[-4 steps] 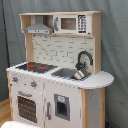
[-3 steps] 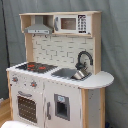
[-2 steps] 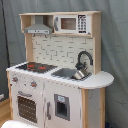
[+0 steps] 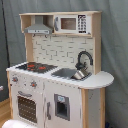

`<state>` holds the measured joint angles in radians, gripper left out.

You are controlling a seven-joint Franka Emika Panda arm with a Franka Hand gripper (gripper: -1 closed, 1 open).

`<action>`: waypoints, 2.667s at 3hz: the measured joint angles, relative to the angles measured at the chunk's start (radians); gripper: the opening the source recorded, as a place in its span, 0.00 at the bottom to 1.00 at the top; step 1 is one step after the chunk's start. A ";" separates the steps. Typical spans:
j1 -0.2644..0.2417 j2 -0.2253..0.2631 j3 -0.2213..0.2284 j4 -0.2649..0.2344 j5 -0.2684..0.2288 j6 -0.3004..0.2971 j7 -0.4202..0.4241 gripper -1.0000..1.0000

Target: Play with the kitchen

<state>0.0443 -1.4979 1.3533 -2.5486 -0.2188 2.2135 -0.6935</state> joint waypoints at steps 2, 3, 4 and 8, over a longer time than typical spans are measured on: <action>-0.140 0.011 -0.079 0.136 -0.027 -0.117 0.000 1.00; -0.234 0.019 -0.109 0.201 -0.027 -0.134 0.000 1.00; -0.339 0.029 -0.140 0.264 -0.025 -0.134 0.000 1.00; -0.684 0.088 -0.224 0.468 0.147 -0.220 -0.006 1.00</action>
<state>-0.6397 -1.4095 1.1290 -2.0805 -0.0722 1.9936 -0.6998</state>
